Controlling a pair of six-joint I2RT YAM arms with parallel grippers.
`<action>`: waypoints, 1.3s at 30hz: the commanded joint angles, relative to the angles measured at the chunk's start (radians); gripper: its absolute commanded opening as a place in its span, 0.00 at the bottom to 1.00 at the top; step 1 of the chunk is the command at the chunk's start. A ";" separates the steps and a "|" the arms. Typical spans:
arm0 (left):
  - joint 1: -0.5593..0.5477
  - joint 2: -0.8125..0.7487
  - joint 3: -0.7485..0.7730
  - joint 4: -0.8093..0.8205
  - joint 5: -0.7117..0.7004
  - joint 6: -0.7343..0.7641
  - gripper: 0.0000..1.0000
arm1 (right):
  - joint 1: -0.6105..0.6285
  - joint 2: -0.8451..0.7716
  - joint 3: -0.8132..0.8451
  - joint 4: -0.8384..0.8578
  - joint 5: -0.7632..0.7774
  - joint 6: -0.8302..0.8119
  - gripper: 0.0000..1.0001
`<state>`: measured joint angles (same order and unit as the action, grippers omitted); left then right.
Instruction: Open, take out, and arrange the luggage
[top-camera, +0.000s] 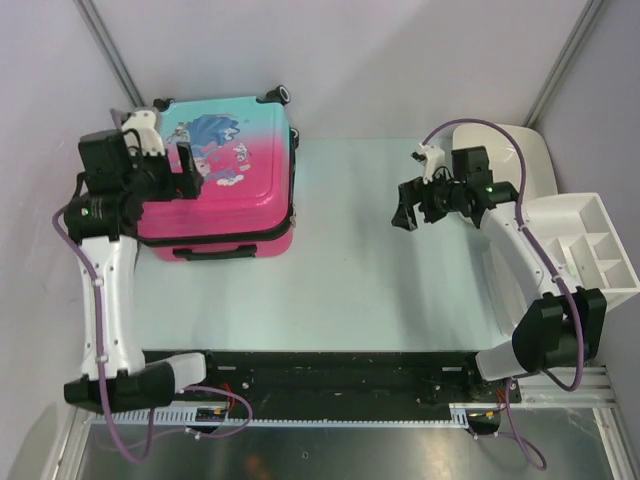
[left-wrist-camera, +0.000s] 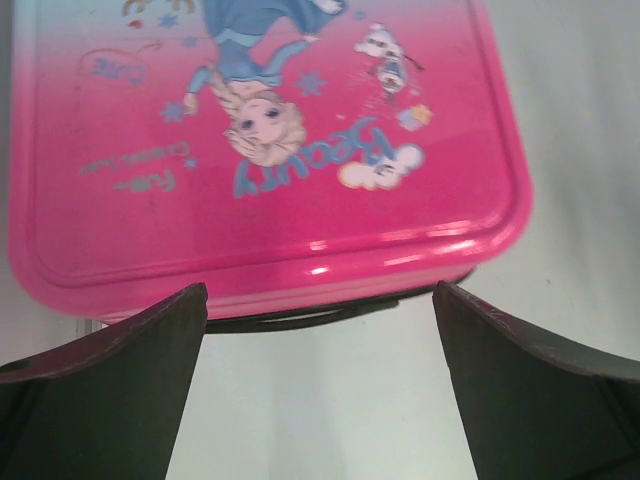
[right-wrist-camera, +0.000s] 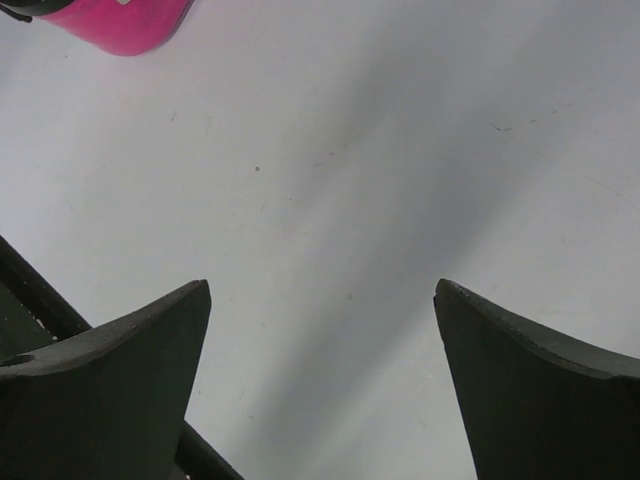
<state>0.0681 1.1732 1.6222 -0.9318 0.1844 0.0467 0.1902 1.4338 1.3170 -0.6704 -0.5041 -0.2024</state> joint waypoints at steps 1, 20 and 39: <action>0.159 0.120 0.091 0.014 0.177 -0.066 1.00 | 0.037 0.030 0.031 0.048 0.012 -0.014 1.00; 0.274 0.822 0.726 0.054 0.006 -0.085 1.00 | 0.069 0.108 0.031 0.314 -0.030 0.083 1.00; 0.365 0.993 0.576 0.128 0.389 -0.054 1.00 | 0.086 0.157 0.015 0.370 -0.163 0.026 1.00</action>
<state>0.4358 2.1635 2.2749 -0.7971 0.3748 -0.0269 0.2718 1.5944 1.3170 -0.3599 -0.5980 -0.1406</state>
